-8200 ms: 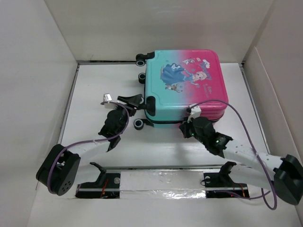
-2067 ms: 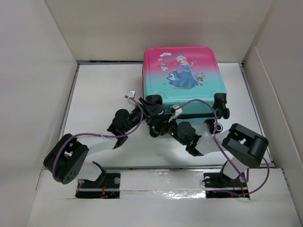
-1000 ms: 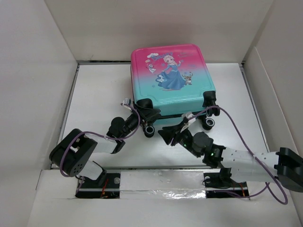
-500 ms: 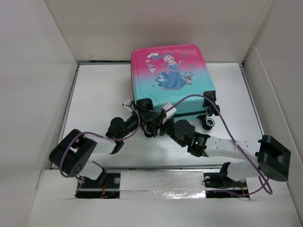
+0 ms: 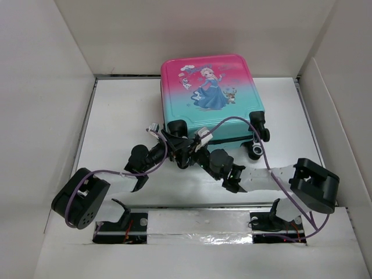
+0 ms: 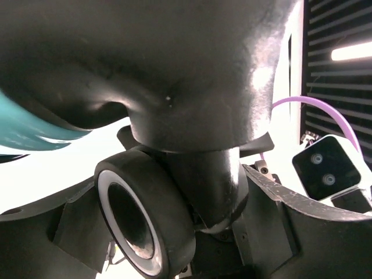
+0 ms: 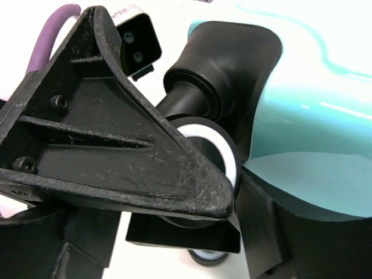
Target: Pack the luggage
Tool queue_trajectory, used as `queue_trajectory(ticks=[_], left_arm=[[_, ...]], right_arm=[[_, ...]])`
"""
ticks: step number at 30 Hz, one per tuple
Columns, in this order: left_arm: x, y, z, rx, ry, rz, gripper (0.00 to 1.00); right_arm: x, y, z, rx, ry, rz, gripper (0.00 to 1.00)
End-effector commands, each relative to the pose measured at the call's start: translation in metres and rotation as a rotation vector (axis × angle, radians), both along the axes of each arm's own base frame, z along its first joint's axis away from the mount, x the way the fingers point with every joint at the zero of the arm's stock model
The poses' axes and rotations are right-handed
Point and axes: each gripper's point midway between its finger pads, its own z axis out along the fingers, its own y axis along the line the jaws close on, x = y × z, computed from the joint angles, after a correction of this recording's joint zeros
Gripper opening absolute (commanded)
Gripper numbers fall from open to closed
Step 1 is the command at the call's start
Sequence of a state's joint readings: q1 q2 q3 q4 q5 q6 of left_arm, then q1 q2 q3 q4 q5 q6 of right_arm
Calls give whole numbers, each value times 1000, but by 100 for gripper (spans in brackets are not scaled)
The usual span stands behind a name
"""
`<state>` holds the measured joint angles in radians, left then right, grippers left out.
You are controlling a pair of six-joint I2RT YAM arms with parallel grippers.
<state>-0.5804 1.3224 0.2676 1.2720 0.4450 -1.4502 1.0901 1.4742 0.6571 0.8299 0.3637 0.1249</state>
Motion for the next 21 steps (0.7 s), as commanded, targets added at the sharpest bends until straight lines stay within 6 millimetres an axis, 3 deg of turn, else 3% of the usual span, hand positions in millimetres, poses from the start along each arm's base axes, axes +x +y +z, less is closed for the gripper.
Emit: queue_trajectory(ticks=[1,2,4,6,7,8,12,15,17,18,21], left_arm=[[-41,18,105,-243,-473,-45,73],[-41,18,105,-243,-473,-45,73],[-41,22,103,-240,-471,-37,73],[-36,30,100,-226,-473,-12,73],[-34,35,99,-220,-473,0,74],[-32,39,97,-205,-473,11,74],[-19,64,72,-61,-440,80,75],[-2,94,44,110,-396,215,75],[9,110,38,234,-395,306,71],[17,129,33,371,-391,419,68],[14,144,29,455,-405,505,65]], right_arm=[[25,-10,42,218,-61,-96,68],[25,-9,50,258,-77,-90,61],[26,-13,48,275,-74,-96,35],[25,-16,49,286,-74,-98,31],[25,-17,46,283,-70,-99,22],[24,-20,49,296,-71,-103,19],[22,-27,47,301,-62,-103,11],[23,-31,48,291,-56,-104,8],[23,-34,47,285,-52,-105,7],[24,-37,50,288,-54,-102,6],[27,-41,53,293,-56,-94,6]])
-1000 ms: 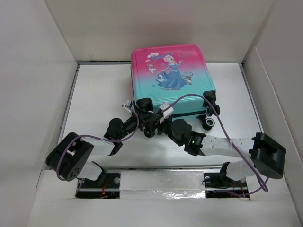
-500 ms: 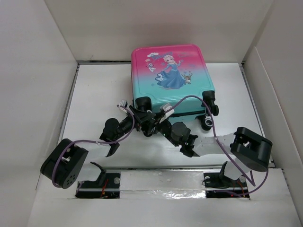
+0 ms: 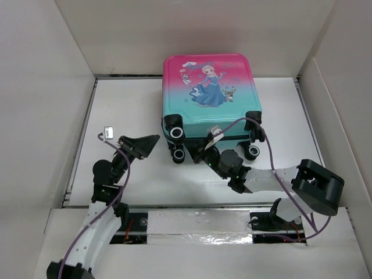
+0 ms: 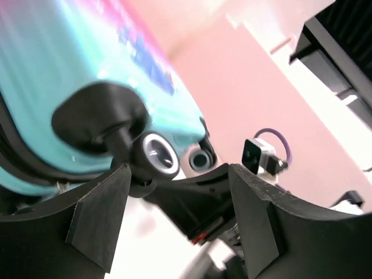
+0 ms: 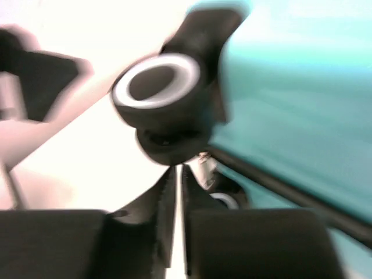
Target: Pack the luggage
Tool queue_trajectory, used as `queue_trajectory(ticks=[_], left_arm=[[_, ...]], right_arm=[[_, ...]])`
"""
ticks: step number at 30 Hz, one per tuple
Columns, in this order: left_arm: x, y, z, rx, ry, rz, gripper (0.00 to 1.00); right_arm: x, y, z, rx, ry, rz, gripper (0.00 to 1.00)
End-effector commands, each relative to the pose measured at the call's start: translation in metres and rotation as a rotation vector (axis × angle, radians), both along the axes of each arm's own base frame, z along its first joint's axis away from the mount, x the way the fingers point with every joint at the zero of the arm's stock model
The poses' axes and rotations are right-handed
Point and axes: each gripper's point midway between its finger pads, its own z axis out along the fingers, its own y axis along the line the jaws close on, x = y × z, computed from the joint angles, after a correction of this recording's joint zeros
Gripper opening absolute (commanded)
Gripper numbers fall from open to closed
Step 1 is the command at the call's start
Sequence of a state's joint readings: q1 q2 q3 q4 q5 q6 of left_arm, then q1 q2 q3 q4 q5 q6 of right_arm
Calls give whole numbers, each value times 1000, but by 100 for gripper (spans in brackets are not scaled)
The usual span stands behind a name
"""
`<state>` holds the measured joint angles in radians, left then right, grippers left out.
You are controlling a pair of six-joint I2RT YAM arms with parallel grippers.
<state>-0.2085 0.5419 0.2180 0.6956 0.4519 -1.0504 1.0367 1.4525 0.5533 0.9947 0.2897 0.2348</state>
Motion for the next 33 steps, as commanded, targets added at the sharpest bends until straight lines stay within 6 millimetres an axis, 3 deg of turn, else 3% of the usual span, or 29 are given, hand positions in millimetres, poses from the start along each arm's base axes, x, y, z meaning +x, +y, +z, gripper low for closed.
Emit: queue_trajectory(ticks=[1,8,13,17,21,26,33], left_arm=[[8,21,-33,202,53,142,65],[13,-7,-33,169,79,-12,67],[15,-21,-27,134,67,-82,65],[16,-24,-27,111,65,-97,26],[18,-26,-28,111,72,-110,5],[22,-22,-32,114,95,-76,0],[21,-29,-26,70,74,-122,0]], right_arm=[[26,-23,47,133,-73,-113,6],[30,-8,46,120,-68,-53,16],[31,1,41,103,-61,-26,17],[27,-3,33,106,-42,-22,20],[22,-11,33,106,-36,-29,34],[15,-18,41,107,-40,-28,55],[-2,5,51,139,-44,109,81]])
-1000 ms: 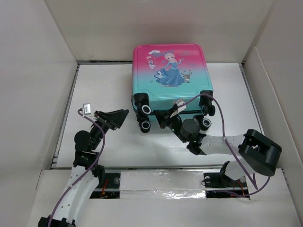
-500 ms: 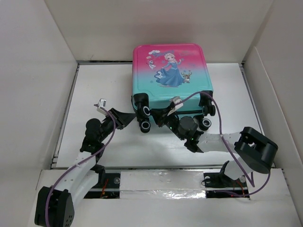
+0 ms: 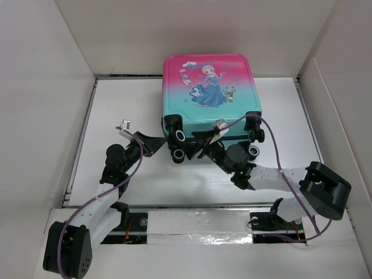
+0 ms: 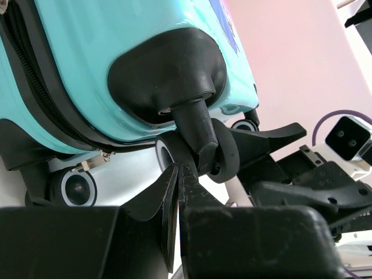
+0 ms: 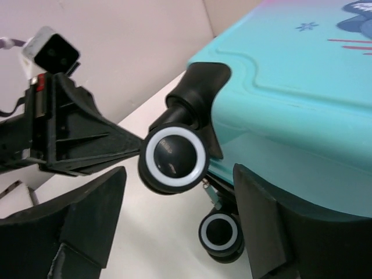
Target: Pack the luggage
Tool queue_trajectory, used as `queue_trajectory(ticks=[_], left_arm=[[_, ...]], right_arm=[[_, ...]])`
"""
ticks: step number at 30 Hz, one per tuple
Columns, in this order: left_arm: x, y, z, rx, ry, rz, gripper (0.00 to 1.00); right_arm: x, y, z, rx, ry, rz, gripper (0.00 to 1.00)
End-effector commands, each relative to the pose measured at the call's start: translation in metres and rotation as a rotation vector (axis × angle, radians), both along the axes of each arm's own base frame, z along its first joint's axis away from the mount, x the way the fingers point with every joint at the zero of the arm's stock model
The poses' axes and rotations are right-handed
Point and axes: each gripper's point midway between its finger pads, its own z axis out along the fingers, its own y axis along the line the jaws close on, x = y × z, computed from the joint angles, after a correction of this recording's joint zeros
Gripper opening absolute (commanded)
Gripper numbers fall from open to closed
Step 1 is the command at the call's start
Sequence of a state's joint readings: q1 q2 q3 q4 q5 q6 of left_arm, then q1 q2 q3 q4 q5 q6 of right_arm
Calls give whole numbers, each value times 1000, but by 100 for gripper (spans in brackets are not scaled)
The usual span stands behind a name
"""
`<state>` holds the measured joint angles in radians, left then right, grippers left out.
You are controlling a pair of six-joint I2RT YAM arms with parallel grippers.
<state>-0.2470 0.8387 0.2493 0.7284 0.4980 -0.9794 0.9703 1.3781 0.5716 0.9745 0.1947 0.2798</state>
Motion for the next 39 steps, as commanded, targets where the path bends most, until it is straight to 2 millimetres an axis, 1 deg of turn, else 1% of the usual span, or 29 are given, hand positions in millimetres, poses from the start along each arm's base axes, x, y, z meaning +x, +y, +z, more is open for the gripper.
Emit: queue_trajectory(ticks=[1,2,3,4,5,6,7,8,9,10,12,13,16,18,20,22,23,25,27,28,29,30,31,32,34,35,37,38,39], left_arm=[[-2,-8,35,-55,-110,-53,0],[-2,-8,35,-55,-110,-57,0],[-2,-9,35,-55,-110,-60,0],[-3,-9,35,-56,-111,-61,0],[-4,-9,35,-56,-112,-64,0],[-4,-9,35,-56,-112,-65,0],[-5,-9,34,-57,-110,-65,0],[-6,-9,33,-58,-107,-68,0],[-7,-10,34,-60,-115,-75,0],[-7,-10,31,-63,-105,-79,0],[-9,-12,30,-64,-105,-92,0],[-10,-12,30,-63,-105,-96,0],[-11,-12,27,-63,-97,-101,0],[-11,-12,24,-61,-89,-96,0],[-11,-12,23,-60,-85,-98,0],[-11,-12,23,-62,-85,-101,0],[-11,-13,23,-63,-87,-102,0],[-12,-13,24,-65,-89,-109,0],[-12,-13,26,-66,-95,-107,0],[-12,-13,25,-64,-93,-109,0],[-12,-13,25,-64,-93,-109,0],[-12,-13,24,-64,-93,-107,0],[-12,-13,22,-63,-88,-109,0],[-12,-13,22,-61,-89,-107,0],[-11,-12,18,-52,-78,-97,0],[-11,-11,15,-38,-76,-90,0],[-6,-4,6,-2,-43,-34,0],[-4,0,1,16,-28,-9,0],[2,8,-3,48,-30,55,0]], right_arm=[[-9,18,16,63,-20,87,83],[-8,25,22,72,-28,101,86],[-5,31,11,42,-5,106,87],[-4,35,9,43,10,114,88],[-2,38,8,50,18,116,91],[-1,40,13,75,14,117,93],[0,43,7,82,37,121,94],[2,45,7,86,44,115,96],[4,48,12,99,42,116,96],[6,51,8,94,49,118,97],[9,56,11,102,52,118,97],[11,59,19,117,45,116,98],[20,62,21,137,65,84,98],[22,64,24,181,77,84,98],[24,65,24,229,108,95,97],[32,64,21,264,123,92,96],[32,67,25,287,137,101,96],[35,71,20,279,158,99,95],[38,72,23,288,154,92,88],[39,72,21,293,153,86,81],[40,70,21,307,159,76,64],[40,67,21,319,154,70,56],[40,66,22,326,151,66,46],[41,64,22,333,149,56,22],[40,60,20,349,151,49,9],[40,58,22,357,148,46,0],[38,54,24,369,142,44,0],[37,52,20,360,144,39,0],[36,50,21,359,142,38,0]])
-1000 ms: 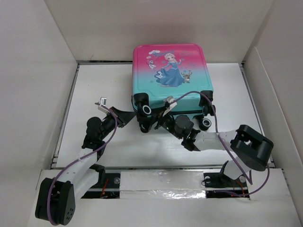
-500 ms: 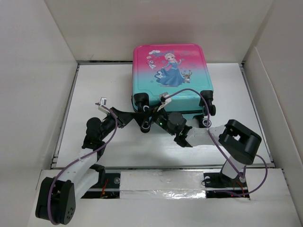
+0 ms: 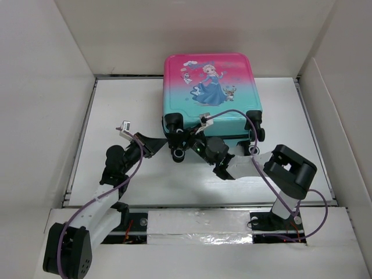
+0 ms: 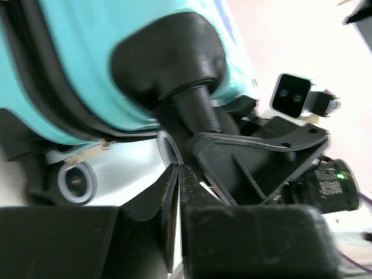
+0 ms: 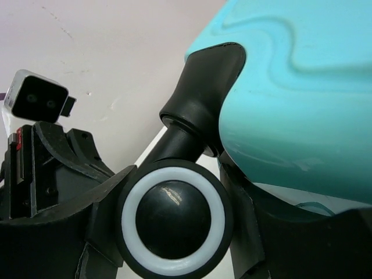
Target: Pack the luggage
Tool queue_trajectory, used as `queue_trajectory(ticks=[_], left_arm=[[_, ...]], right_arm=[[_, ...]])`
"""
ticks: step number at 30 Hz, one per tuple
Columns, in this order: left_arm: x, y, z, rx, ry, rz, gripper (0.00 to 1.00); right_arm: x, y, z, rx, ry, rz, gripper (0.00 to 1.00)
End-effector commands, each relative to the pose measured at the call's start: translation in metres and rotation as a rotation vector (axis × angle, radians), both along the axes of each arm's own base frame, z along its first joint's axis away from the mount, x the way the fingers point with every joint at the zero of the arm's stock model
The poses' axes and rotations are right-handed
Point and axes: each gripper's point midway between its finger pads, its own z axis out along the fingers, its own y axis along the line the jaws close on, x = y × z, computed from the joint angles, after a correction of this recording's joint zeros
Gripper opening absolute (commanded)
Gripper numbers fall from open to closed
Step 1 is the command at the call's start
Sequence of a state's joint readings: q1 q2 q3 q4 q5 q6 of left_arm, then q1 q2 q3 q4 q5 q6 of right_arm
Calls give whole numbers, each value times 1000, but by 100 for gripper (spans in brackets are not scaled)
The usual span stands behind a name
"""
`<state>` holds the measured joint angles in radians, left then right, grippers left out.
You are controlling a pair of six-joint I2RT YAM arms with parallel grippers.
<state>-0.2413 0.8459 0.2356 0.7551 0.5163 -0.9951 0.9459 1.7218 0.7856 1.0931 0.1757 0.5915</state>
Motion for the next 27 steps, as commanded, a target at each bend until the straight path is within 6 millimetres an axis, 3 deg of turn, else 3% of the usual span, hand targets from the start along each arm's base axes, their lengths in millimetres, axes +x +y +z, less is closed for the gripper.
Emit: queue_trajectory(ticks=[1,2,5,7,8,12,13,15,16,19,20,22,27], left_arm=[[3,15,-9,88,-8,100,4],[4,21,-14,109,2,132,17],[7,36,-31,200,12,206,26],[7,37,-43,242,10,202,21],[7,37,-45,248,9,198,13],[9,30,-58,300,-2,189,5],[4,14,-59,323,-12,147,4],[6,8,-63,389,-32,187,3],[-3,-10,-65,412,-48,152,4],[3,-15,-57,463,-91,231,25],[1,-23,-52,463,-108,224,39],[11,-22,-51,471,-119,266,43],[27,-27,-49,511,-149,303,42]], right_arm=[[-4,-13,43,145,-73,-32,0],[-6,-15,41,132,-76,-30,0],[-7,-19,49,103,-101,-21,0],[-10,-18,57,82,-119,-5,0],[-11,-18,59,65,-133,1,0],[-16,-17,66,35,-145,25,0],[-16,-15,71,37,-151,34,0],[-16,-14,73,19,-154,52,0],[-16,-11,80,19,-162,60,0],[-18,-7,81,-8,-159,85,0],[-18,-6,86,-8,-164,89,0],[-21,-1,84,-33,-157,116,0],[-28,4,92,-56,-176,171,0]])
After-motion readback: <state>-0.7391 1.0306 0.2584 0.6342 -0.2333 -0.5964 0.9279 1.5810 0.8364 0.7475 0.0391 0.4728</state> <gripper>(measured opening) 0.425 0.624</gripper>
